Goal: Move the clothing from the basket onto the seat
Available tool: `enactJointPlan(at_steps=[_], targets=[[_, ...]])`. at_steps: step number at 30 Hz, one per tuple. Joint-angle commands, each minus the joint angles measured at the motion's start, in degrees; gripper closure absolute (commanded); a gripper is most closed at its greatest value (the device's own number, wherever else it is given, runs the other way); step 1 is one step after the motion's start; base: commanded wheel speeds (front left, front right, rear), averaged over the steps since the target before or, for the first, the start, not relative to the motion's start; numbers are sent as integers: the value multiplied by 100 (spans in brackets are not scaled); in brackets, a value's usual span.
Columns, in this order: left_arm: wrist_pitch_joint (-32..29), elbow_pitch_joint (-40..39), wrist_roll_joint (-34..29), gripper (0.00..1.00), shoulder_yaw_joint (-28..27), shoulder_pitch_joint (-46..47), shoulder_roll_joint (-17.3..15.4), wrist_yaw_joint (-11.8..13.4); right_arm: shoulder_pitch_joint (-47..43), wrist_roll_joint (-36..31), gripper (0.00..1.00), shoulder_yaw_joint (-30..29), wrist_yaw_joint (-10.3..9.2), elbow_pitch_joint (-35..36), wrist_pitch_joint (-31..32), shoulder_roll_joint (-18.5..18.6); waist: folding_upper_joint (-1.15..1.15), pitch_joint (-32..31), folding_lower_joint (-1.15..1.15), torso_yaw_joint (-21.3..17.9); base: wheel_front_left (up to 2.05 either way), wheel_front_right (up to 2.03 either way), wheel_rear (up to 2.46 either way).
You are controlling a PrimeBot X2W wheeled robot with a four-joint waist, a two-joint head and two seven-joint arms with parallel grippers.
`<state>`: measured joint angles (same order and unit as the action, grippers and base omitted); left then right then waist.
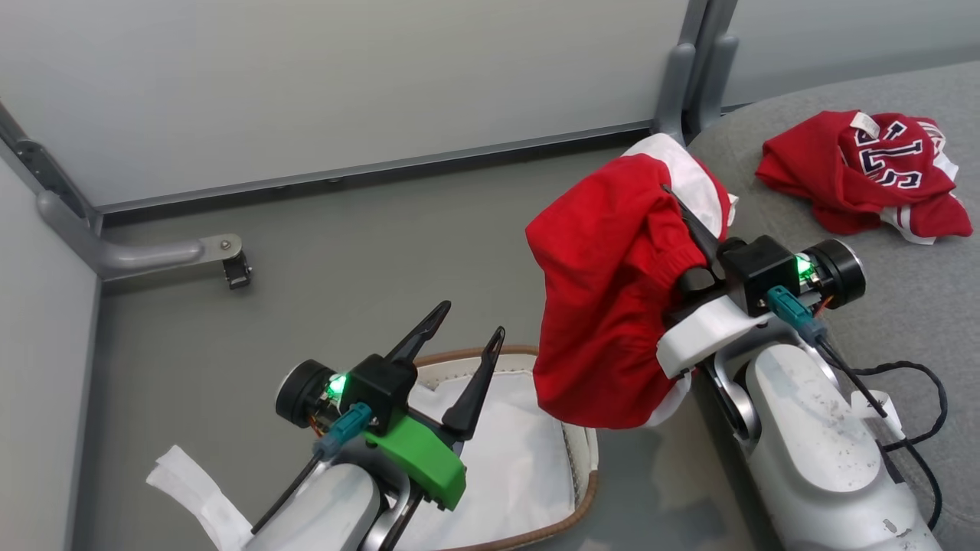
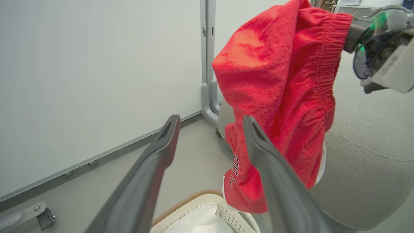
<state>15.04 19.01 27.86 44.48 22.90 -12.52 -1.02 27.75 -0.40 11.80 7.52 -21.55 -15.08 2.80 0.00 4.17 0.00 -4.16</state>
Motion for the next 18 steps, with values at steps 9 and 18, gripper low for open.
enactJointPlan(at_steps=[9,18], targets=[[10,-31,-300,0,-6,150,-8,-16,96,-191,100,-419,-6,129,-14,16,0,469,0,-1034,0,0,0],[6,74,-481,0,92,414,21,-43,133,-26,100,-680,-7,171,-14,15,0,999,0,-2048,0,0,0]])
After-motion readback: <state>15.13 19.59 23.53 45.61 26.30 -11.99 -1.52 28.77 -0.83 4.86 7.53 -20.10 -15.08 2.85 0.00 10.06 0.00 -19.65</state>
